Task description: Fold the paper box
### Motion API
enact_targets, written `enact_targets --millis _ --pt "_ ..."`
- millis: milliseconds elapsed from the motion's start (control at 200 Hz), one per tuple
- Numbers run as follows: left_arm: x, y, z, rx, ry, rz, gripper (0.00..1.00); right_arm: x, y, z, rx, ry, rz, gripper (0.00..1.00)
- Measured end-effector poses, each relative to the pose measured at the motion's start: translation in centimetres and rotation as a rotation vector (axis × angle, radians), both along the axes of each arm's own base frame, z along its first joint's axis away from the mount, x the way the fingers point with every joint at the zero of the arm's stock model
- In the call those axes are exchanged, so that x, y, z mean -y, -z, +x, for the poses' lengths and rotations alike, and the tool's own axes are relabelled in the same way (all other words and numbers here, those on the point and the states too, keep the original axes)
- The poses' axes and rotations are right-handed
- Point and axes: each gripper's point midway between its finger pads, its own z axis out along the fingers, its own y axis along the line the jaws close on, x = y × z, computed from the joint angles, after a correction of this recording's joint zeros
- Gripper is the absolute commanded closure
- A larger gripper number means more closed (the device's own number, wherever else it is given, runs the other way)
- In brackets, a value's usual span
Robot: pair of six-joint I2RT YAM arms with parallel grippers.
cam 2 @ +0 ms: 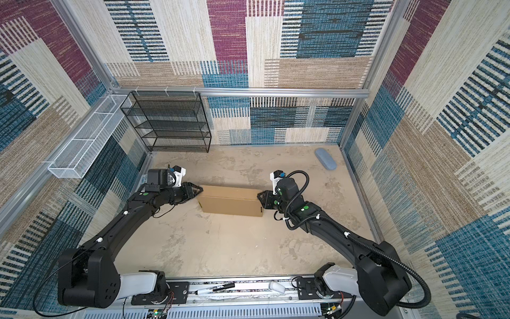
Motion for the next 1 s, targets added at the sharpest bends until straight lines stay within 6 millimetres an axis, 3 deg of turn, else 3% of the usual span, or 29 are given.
enact_targets --millis 686,1001 --pt "0.1 -0.1 0.0 -0.029 0.02 0.013 0.6 0.6 -0.2 2.4 0.043 -0.028 -0.023 0.74" --pt "0.0 -0.3 -0.7 -0.061 0.018 0.018 0.53 0.7 -0.3 2.4 0.057 -0.054 -0.058 0.72"
